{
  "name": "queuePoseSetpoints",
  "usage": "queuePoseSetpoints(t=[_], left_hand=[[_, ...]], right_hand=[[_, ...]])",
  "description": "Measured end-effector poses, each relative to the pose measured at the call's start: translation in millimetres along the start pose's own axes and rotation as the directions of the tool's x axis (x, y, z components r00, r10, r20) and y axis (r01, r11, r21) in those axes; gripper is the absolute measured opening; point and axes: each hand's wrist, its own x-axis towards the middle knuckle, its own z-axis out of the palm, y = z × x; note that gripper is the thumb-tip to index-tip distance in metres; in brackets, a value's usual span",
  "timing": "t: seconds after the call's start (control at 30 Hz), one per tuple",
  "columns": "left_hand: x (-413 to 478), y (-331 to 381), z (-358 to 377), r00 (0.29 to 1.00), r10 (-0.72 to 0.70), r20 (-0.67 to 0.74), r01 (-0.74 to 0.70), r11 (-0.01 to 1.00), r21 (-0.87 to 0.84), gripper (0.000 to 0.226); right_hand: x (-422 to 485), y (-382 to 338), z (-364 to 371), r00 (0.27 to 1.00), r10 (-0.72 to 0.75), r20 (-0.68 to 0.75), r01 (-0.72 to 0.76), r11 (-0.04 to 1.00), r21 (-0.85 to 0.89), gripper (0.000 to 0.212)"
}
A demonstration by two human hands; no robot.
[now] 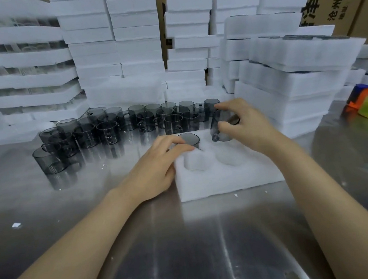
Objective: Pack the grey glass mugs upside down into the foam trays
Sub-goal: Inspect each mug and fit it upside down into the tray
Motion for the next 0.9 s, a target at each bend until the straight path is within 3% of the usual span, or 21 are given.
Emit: queuePoseSetpoints(t=[0.1,0.23,0.33,0.4,0.47,0.63,0.8,0.9], left_hand=[[0,-1,1,1.0,-0.009,-0.001,0.009,1.0,-0.006,0.064],[1,2,-1,1.0,-0.017,0.013,0.017,0.999,-0.037,0.057],[0,3,-5,0.997,-0.08,-0.012,0.076,0.979,-0.189,0.045],[1,6,-6,0.992,-0.125,-0.023,0.115,0.963,-0.243,0.04],[3,9,-5,0.985,-0.17,0.005,0.167,0.957,-0.237,0.05],[4,11,-2,0.98,-0.198,0.012,0.196,0.953,-0.231,0.049],[3,10,0,0.985,-0.173,-0.024,0.164,0.963,-0.214,0.048],[4,11,0,0.986,-0.161,-0.045,0.149,0.969,-0.196,0.047]], right_hand=[[-1,2,5,0.991,-0.04,0.131,0.04,0.999,0.004,0.05],[0,6,13,0.993,-0.061,0.099,0.069,0.994,-0.085,0.054],[1,6,8,0.993,-0.1,0.056,0.103,0.993,-0.06,0.054],[3,7,4,0.986,-0.134,0.098,0.141,0.988,-0.07,0.057],[2,8,4,0.973,-0.138,0.187,0.163,0.979,-0.124,0.057],[-1,9,5,0.951,-0.058,0.304,0.11,0.981,-0.158,0.06],[-2,6,1,0.852,0.106,0.513,0.101,0.928,-0.359,0.061],[-4,-2,7,0.805,0.257,0.535,0.086,0.841,-0.534,0.102]])
